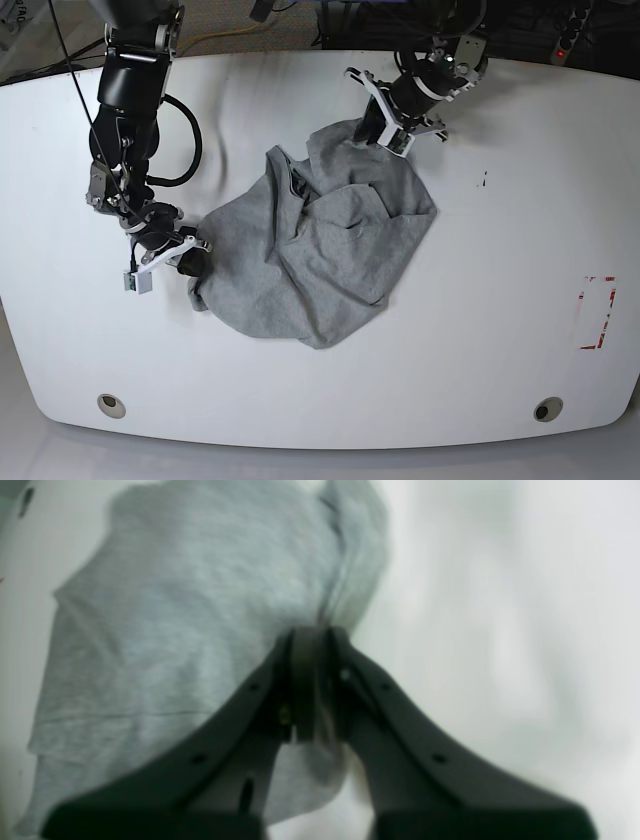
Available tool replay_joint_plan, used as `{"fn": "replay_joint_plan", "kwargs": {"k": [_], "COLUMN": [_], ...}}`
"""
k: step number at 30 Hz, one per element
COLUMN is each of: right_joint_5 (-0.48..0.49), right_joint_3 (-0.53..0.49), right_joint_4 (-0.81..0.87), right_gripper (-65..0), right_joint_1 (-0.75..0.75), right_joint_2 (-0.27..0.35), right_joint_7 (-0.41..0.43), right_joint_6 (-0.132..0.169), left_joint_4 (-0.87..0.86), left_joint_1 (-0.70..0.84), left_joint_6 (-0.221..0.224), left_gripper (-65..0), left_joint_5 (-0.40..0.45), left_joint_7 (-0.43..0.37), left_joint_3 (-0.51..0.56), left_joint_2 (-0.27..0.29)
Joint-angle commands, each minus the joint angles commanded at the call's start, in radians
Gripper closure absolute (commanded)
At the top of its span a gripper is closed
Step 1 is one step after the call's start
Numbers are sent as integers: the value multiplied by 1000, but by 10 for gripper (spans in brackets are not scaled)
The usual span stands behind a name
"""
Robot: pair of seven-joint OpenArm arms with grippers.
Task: Fold the T-shirt properly
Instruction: 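Close both grippers on the T-shirt edges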
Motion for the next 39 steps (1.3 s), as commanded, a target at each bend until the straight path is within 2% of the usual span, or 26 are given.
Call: {"fn": "replay_joint_plan", "kwargs": {"k": [3, 5, 8, 12, 15, 17, 21, 25, 26, 34, 39], "right_joint_5": [0, 0, 2, 2, 2, 2, 12, 25, 25, 20, 20], "right_joint_3": [-2, -2, -5, -11, 8, 31, 141, 157, 157, 155, 153], "right_joint_4": [40, 74, 95, 98, 98, 98, 137, 190, 193, 180, 60], "right_gripper": [-43, -43, -43, -48, -54, -114, -319, -491, -515, -523, -523], "right_joint_1": [3, 5, 20, 35, 43, 38, -35, -115, -129, -163, -112], "right_joint_2": [11, 14, 44, 52, 40, 9, -63, -103, -104, -132, -132], "right_joint_7": [0, 0, -9, -63, -124, -175, -253, -258, -258, -255, -255], "right_joint_6": [0, 0, 0, 0, 0, 0, 0, 0, 0, 0, 0], "left_joint_4": [55, 104, 160, 219, 218, 218, 216, 216, 216, 218, 218], "left_joint_1": [-6, -25, -49, -49, -49, -49, -49, -48, -48, -48, -48], "left_joint_6": [-3, -6, -8, -8, -8, -8, -8, -8, -8, -8, -8], "left_gripper": [-1, -1, 0, 0, 0, 0, 0, 0, 0, 0, 0], "left_joint_5": [0, 0, -5, -5, -5, -5, -3, -3, -3, -5, -5], "left_joint_7": [31, 101, 166, 170, 170, 170, 170, 170, 170, 170, 170], "left_joint_3": [-84, -140, -160, -163, -163, -163, -163, -163, -163, -161, -160], "left_joint_2": [-2, -34, -71, -110, -117, -117, -115, -114, -114, -114, -114]}}
